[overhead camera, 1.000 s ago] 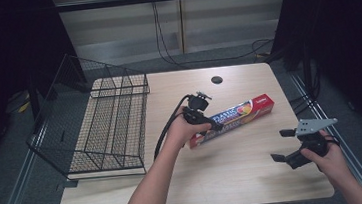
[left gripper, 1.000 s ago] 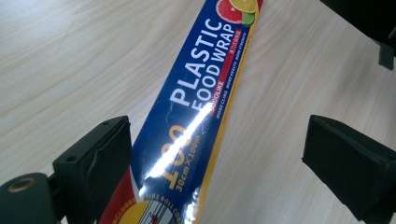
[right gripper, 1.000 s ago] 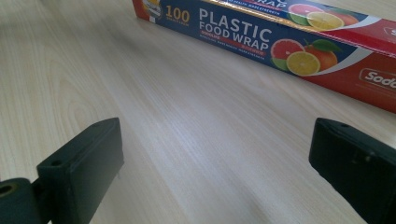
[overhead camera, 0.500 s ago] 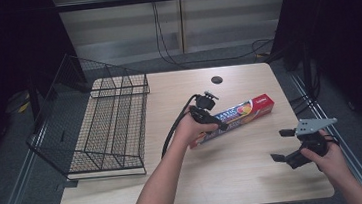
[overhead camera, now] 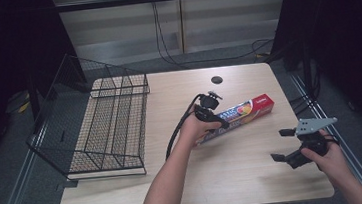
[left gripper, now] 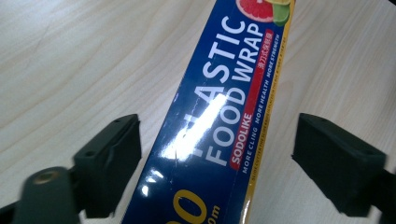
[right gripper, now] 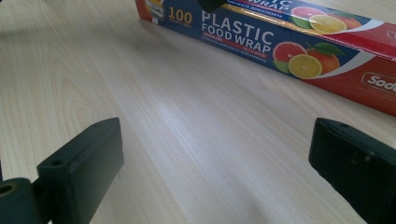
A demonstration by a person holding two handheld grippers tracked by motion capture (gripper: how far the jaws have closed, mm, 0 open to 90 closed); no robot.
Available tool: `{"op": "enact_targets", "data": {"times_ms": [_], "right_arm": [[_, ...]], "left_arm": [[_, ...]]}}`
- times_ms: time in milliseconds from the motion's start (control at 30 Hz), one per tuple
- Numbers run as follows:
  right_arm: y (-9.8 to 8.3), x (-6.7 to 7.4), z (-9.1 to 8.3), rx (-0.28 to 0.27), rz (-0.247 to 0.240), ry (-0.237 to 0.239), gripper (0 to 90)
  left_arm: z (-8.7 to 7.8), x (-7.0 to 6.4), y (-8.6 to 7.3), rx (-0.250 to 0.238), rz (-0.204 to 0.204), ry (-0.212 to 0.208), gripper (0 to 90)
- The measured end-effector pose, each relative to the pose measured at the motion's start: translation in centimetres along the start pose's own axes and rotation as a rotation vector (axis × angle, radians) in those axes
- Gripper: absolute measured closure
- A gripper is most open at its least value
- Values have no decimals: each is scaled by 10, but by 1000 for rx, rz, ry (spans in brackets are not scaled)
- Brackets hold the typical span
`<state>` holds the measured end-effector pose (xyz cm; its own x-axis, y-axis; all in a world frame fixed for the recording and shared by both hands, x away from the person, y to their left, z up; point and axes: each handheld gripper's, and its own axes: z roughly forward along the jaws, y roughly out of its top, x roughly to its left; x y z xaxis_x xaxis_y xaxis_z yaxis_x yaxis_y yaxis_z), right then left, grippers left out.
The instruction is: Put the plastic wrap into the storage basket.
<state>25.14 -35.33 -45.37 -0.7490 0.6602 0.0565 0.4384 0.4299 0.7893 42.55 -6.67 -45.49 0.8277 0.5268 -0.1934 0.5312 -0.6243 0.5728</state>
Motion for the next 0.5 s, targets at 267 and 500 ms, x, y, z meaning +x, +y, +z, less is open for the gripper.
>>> {"op": "enact_targets", "data": {"times_ms": [267, 500], "right_arm": [[0, -1, -1, -4, -1, -3, 27], [0, 0, 0, -2, 0, -1, 27]], "left_arm": [[5, 1, 1, -18, 15, -12, 252], [10, 2, 2, -17, -1, -9, 265]]}}
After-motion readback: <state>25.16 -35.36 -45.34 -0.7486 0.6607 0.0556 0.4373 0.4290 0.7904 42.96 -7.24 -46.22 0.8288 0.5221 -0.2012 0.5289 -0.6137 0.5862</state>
